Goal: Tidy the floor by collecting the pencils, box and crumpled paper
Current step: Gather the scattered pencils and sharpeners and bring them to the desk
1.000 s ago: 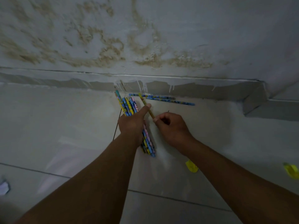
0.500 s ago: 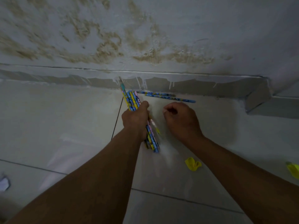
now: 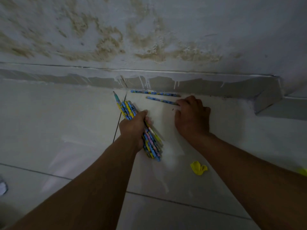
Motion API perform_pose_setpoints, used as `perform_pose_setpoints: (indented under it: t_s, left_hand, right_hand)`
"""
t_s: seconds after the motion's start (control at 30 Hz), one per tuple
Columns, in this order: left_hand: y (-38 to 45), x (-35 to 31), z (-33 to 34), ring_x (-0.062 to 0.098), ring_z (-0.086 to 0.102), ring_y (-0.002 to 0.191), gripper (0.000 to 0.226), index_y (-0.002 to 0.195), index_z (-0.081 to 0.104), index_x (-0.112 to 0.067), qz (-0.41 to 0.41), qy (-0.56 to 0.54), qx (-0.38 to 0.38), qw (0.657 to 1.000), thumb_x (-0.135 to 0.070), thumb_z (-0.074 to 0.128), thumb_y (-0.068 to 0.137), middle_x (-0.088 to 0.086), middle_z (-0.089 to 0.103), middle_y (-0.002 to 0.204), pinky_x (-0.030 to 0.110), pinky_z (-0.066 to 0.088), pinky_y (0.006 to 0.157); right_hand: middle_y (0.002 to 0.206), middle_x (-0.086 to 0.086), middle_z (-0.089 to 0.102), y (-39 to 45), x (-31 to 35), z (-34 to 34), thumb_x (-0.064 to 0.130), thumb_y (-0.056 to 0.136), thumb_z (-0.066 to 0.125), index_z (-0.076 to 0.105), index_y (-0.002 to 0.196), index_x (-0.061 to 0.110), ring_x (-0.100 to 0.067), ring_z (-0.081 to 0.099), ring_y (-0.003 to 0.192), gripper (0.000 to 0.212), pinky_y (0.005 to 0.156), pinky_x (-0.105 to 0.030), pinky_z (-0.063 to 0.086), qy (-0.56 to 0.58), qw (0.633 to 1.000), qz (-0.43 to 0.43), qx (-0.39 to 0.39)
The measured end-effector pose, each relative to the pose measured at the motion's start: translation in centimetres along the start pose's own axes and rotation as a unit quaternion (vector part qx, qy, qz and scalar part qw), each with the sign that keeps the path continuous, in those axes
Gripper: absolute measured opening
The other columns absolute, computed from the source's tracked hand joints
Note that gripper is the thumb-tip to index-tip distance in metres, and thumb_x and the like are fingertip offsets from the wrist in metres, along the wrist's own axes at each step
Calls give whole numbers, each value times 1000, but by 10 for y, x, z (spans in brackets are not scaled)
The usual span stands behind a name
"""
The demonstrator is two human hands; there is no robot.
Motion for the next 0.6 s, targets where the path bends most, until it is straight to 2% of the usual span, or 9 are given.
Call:
perform_pose_setpoints:
  t_s: [0.1, 0.2, 0.3, 0.4, 0.47, 0.57, 0.6]
  left_hand:
    - [-1, 1, 1, 9, 52, 35, 24, 74, 56, -8, 1, 16, 4, 1000, -11, 77, 86, 5, 56, 55, 18, 48, 41]
    - [0, 2, 1, 9, 52, 36, 24, 74, 57, -9, -10, 21, 12, 1000, -14, 78, 84, 6, 57, 60, 18, 48, 42]
    - [1, 3, -1, 9, 54, 37, 28, 68, 58, -10, -18, 21, 10, 1000, -17, 80, 82, 4, 58, 57, 18, 48, 42]
    - [-1, -1, -3, 12, 55, 39, 35, 63, 60, -9, -11, 45, -8, 999, -27, 86, 76, 5, 60, 53, 20, 51, 43]
    - [-2, -4, -3, 17, 57, 46, 40, 61, 61, -8, -1, 63, -23, 998, -35, 89, 71, 4, 61, 52, 25, 55, 51]
    - [-3, -8, -3, 25, 59, 64, 46, 57, 61, -9, 6, 61, -43, 997, -43, 91, 66, 8, 63, 58, 40, 60, 69]
    - [-4, -9, -3, 25, 59, 67, 47, 58, 61, -9, 6, 59, -46, 997, -44, 91, 65, 10, 63, 62, 39, 60, 69]
  right_hand:
    - [112, -5, 56, -5, 5, 4, 17, 91, 54, 63, 106, 24, -32, 50, 108, 19, 89, -43, 32, -1, 1000, 4, -2]
    - [105, -5, 58, -11, 6, 7, 19, 91, 56, 63, 99, 23, -32, 54, 102, 11, 86, -43, 34, 16, 1000, -10, -16]
    - [100, -2, 60, -21, 9, 11, 22, 91, 57, 63, 95, 24, -29, 58, 97, 8, 84, -41, 38, 120, 993, -11, -17]
    - [90, 1, 61, -27, 20, 17, 24, 87, 60, 65, 91, 23, -23, 61, 84, 6, 79, -41, 50, 241, 970, -35, -1]
    - [84, 1, 63, -30, 30, 19, 26, 85, 60, 66, 88, 21, -19, 61, 76, 9, 73, -40, 52, 302, 952, -44, 8]
    - [76, 0, 66, -35, 41, 18, 25, 85, 61, 69, 85, 17, -17, 62, 69, 11, 68, -39, 54, 349, 936, -50, 14]
    - [75, 1, 67, -37, 44, 17, 23, 85, 62, 69, 84, 17, -17, 62, 67, 10, 67, -39, 54, 357, 933, -52, 17]
Point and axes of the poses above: each hand's wrist, its own y-axis towards the middle knuckle, its own z-axis out of the palm, x = y × z, the point moved 2 cm from there along y, towards the middle knuckle
